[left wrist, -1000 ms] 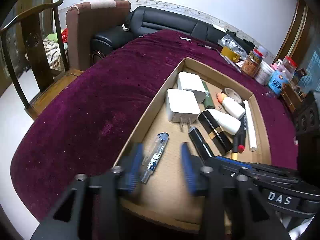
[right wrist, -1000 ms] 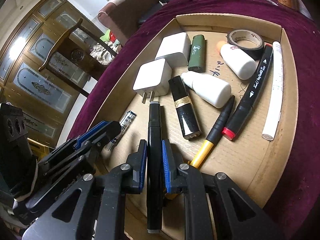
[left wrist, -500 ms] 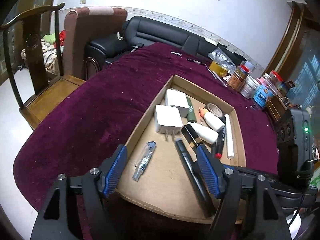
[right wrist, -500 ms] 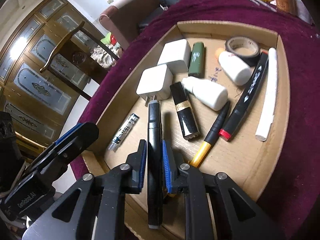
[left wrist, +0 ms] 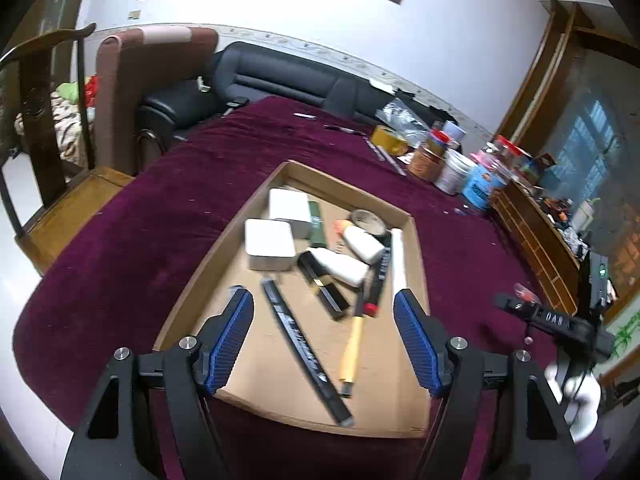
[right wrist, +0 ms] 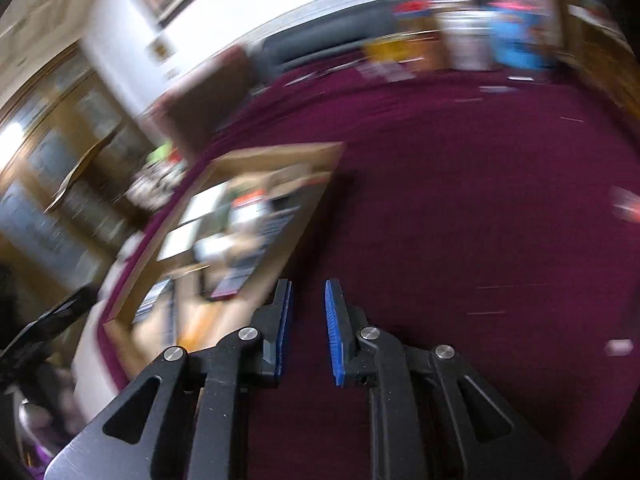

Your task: Organize rigid objects

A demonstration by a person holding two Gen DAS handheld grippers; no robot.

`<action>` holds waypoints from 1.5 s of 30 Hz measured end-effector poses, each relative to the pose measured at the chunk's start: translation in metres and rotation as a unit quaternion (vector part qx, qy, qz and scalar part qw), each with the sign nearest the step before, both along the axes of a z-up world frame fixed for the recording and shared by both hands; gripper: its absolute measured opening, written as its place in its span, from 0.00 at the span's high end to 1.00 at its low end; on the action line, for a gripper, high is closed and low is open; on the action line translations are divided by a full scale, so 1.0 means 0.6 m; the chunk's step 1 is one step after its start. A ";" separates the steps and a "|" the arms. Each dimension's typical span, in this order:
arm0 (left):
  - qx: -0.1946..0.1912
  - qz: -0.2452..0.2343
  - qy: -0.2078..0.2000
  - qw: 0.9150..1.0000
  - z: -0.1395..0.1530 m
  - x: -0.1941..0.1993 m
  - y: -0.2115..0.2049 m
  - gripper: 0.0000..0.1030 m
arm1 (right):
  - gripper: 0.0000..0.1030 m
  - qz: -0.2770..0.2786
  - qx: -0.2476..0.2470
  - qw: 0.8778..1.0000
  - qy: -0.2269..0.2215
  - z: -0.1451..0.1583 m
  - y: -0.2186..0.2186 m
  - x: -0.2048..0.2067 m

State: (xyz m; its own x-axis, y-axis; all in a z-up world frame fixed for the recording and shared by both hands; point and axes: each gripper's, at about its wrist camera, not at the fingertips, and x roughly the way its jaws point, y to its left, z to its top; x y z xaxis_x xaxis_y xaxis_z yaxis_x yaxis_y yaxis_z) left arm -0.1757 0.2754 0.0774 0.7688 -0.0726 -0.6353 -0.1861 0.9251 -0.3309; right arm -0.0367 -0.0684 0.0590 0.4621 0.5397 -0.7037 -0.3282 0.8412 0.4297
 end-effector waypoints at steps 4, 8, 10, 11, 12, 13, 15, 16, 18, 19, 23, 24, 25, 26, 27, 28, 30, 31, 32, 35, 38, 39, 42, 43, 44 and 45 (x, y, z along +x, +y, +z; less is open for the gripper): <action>0.016 -0.018 0.013 1.000 -0.007 0.013 -0.034 0.34 | 0.86 -0.110 0.027 0.993 0.024 -0.020 -0.166 0.017; 0.026 -0.029 0.033 0.999 -0.015 0.023 -0.060 0.34 | 0.86 -0.181 0.030 0.983 0.020 -0.024 -0.269 0.004; 0.033 -0.032 0.034 0.998 -0.014 0.021 -0.066 0.34 | 0.86 -0.214 0.027 0.976 0.020 -0.025 -0.314 0.012; 0.034 -0.032 0.034 0.998 -0.013 0.020 -0.069 0.34 | 0.84 -0.231 0.019 0.973 0.017 -0.025 -0.337 0.021; 0.035 -0.033 0.033 0.998 -0.011 0.019 -0.071 0.34 | 0.83 -0.245 0.007 0.970 0.014 -0.023 -0.355 0.032; 0.035 -0.033 0.033 0.998 -0.010 0.018 -0.073 0.34 | 0.82 -0.258 -0.004 0.966 0.011 -0.021 -0.372 0.043; 0.037 -0.034 0.033 0.998 -0.008 0.016 -0.078 0.34 | 0.82 -0.274 -0.017 0.962 0.011 -0.018 -0.390 0.075; 0.037 -0.035 0.033 0.998 -0.008 0.016 -0.080 0.34 | 0.82 -0.277 -0.020 0.961 0.014 -0.018 -0.396 0.091; 0.037 -0.035 0.034 0.998 -0.007 0.014 -0.084 0.34 | 0.82 -0.286 -0.034 0.958 0.019 -0.020 -0.402 0.129; 0.037 -0.036 0.033 0.998 -0.006 0.012 -0.087 0.34 | 0.82 -0.291 -0.038 0.956 0.021 -0.023 -0.404 0.146; 0.045 -0.036 0.034 0.998 -0.002 0.008 -0.093 0.34 | 0.82 -0.281 -0.079 0.956 0.030 -0.042 -0.380 0.208; 0.045 -0.036 0.034 0.998 0.000 0.007 -0.094 0.34 | 0.82 -0.266 -0.088 0.959 0.050 -0.058 -0.367 0.227; 0.046 -0.034 0.034 0.998 0.001 0.006 -0.095 0.34 | 0.82 -0.257 -0.092 0.960 0.065 -0.069 -0.365 0.233; 0.048 -0.033 0.033 0.998 0.002 0.006 -0.095 0.34 | 0.79 -0.245 -0.099 0.962 0.074 -0.077 -0.350 0.237; 0.048 -0.031 0.034 0.998 0.001 0.006 -0.095 0.34 | 0.77 -0.235 -0.109 0.964 0.064 -0.073 -0.334 0.232; 0.047 -0.030 0.035 0.998 0.000 0.008 -0.095 0.34 | 0.76 -0.216 -0.103 0.969 0.068 -0.072 -0.323 0.228; 0.043 -0.031 0.038 0.998 -0.004 0.014 -0.097 0.34 | 0.75 -0.161 -0.081 0.981 0.075 -0.068 -0.282 0.209; 0.040 -0.033 0.040 0.998 -0.006 0.016 -0.100 0.34 | 0.75 -0.132 -0.073 0.986 0.078 -0.066 -0.259 0.197; 0.035 -0.038 0.042 0.998 -0.009 0.019 -0.105 0.34 | 0.75 -0.102 -0.070 0.989 0.076 -0.065 -0.236 0.184; 0.034 -0.062 0.046 0.996 -0.013 0.025 -0.126 0.34 | 0.75 0.004 -0.057 0.995 0.079 -0.060 -0.160 0.132; 0.032 -0.088 0.047 0.995 -0.013 0.025 -0.144 0.34 | 0.75 0.078 -0.025 0.993 0.085 -0.049 -0.118 0.078; 0.032 -0.095 0.046 0.994 -0.012 0.024 -0.150 0.34 | 0.75 0.075 -0.033 0.995 0.058 -0.030 -0.116 0.059; 0.039 -0.115 0.041 0.992 -0.009 0.020 -0.165 0.34 | 0.75 0.023 -0.044 0.999 -0.004 0.016 -0.151 0.020; 0.041 -0.122 0.039 0.991 -0.009 0.019 -0.170 0.34 | 0.73 0.002 -0.050 0.999 -0.017 0.026 -0.164 0.017; 0.041 -0.127 0.038 0.990 -0.009 0.019 -0.175 0.34 | 0.70 -0.026 -0.062 0.997 -0.028 0.034 -0.186 0.008; 0.042 -0.131 0.038 0.990 -0.011 0.020 -0.179 0.34 | 0.69 -0.058 -0.074 0.995 -0.031 0.037 -0.211 0.000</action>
State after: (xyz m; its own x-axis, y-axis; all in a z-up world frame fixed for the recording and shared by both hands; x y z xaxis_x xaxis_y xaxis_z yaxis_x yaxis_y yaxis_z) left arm -0.1634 0.1677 0.0710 0.6798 -0.2087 -0.7031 0.0430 0.9684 -0.2459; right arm -0.0365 -0.1949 0.0814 0.5595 0.3725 -0.7404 -0.2477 0.9276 0.2795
